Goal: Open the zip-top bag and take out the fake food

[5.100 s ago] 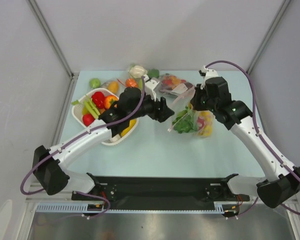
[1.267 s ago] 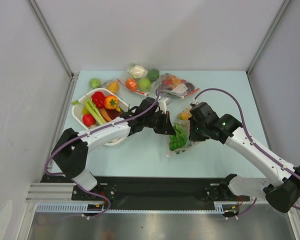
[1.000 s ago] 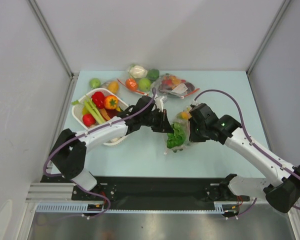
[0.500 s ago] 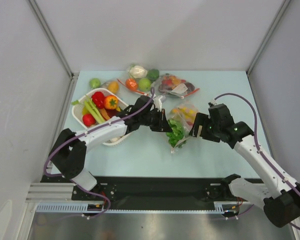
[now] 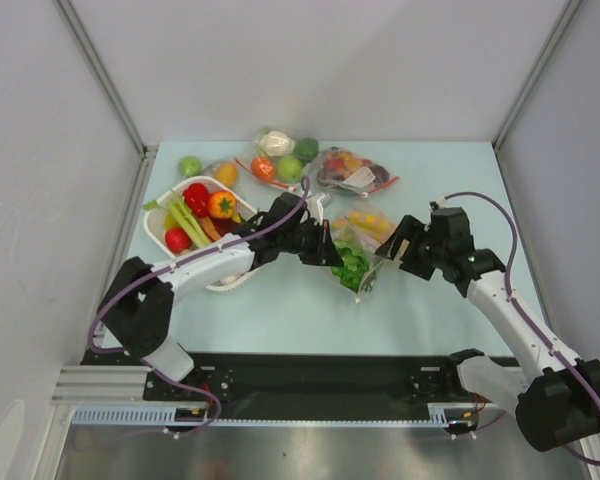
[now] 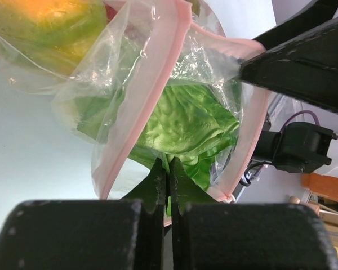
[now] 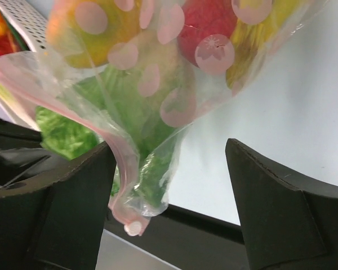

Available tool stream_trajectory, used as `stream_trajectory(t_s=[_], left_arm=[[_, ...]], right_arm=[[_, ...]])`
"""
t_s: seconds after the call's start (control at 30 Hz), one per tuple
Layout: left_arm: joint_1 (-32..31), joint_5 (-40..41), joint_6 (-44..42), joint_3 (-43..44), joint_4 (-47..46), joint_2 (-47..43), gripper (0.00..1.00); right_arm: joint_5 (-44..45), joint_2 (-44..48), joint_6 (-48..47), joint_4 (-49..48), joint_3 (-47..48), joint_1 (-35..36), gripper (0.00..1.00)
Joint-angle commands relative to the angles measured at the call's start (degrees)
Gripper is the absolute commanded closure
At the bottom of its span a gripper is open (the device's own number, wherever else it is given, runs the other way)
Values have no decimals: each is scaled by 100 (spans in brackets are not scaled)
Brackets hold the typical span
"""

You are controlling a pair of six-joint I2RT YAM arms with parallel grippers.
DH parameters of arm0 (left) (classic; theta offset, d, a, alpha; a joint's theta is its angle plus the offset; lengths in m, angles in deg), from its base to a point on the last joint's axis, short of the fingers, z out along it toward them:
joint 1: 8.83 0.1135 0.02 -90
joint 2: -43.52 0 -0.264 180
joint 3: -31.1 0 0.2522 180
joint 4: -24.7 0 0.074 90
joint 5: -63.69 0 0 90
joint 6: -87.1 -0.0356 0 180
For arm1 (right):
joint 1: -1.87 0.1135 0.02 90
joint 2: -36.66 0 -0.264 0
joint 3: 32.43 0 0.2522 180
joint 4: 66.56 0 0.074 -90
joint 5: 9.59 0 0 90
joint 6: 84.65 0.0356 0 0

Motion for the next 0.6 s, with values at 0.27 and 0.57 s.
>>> stream_trajectory(t_s=[0.27, 0.57], left_arm=[[31, -111, -130, -18, -251, 8, 100], [31, -120, -200, -18, -207, -80, 100]], right_arm=[[-225, 1115, 228, -282, 34, -184, 17], [-234, 485, 246, -615, -133, -465, 18]])
